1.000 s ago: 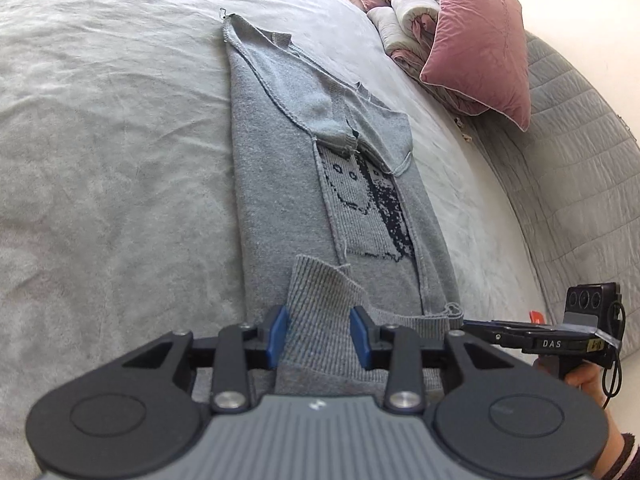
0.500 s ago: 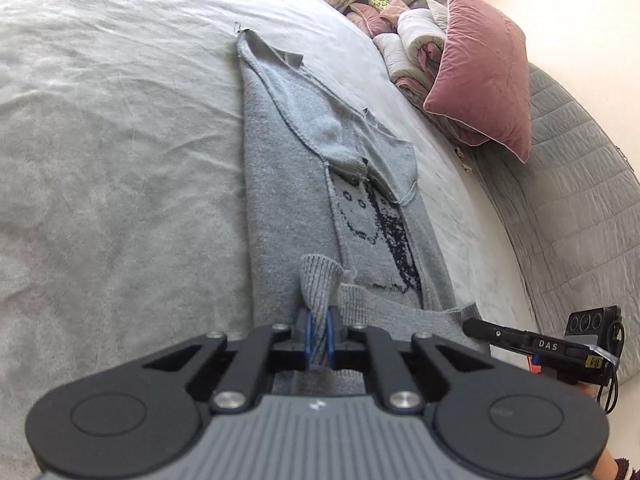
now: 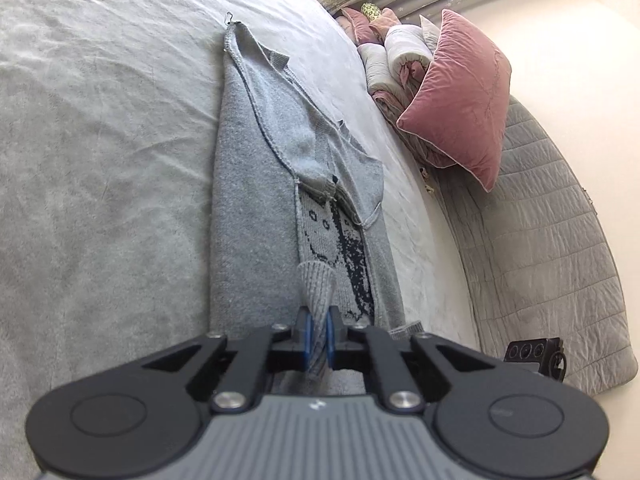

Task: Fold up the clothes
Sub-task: 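Lift the folded edge with both grippers and fold it toward the collar, then lay the fold down and open both grippers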

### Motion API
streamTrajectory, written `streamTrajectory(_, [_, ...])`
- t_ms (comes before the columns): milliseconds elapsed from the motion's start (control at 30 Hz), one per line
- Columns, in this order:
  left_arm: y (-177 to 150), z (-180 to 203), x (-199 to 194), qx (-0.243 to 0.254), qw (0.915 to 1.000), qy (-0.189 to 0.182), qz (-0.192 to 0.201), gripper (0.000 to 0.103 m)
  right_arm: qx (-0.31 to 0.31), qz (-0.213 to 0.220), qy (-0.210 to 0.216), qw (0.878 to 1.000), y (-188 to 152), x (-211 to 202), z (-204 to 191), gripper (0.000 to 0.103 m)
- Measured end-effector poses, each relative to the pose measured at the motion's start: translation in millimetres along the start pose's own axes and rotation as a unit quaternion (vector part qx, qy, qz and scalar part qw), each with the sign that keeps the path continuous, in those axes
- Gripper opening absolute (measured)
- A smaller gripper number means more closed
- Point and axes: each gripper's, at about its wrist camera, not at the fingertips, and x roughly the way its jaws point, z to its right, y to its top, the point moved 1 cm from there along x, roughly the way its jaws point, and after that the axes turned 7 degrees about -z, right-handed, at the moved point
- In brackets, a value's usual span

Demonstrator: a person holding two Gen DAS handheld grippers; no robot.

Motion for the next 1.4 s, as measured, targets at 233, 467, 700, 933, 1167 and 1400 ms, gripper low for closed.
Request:
streamTrajectory(233, [33.1, -16.7, 9.6, -0.036, 0.9987, -0.027, 0.023, 0.007, 0.023, 0.026, 0.009, 0.999, 32.5, 12.3, 17.2, 0.011])
streamTrajectory(467, [57.9, -31.7, 22.6, -0.065, 0.9946, -0.062, 0.053, 0.007, 0.054, 0.054, 0.030, 0.997, 59.2, 23.9, 31.9, 0.011])
streamTrajectory(700, [75.7, -42.1, 37.7, -0.067, 0.9949, -0.037, 0.064, 0.007, 0.060, 0.067, 0.036, 0.995, 85.7, 38.7, 44.2, 0.011])
streamTrajectory(933, [81.1, -39.4, 46.0, -0.039, 0.9962, 0.007, 0.078, 0.007, 0.072, 0.066, 0.036, 0.995, 91.0, 49.6, 56.7, 0.011])
streamTrajectory(1167, [84.3, -12.7, 32.5, 0.031, 0.9910, 0.088, 0.097, 0.022, 0.049, 0.063, 0.021, 0.997, 93.0, 39.4, 49.7, 0.018])
streamTrajectory(1400, [83.3, 18.2, 19.0, 0.114, 0.9807, 0.113, 0.111, 0.024, 0.018, 0.081, 0.006, 0.997, 95.3, 25.6, 31.3, 0.018])
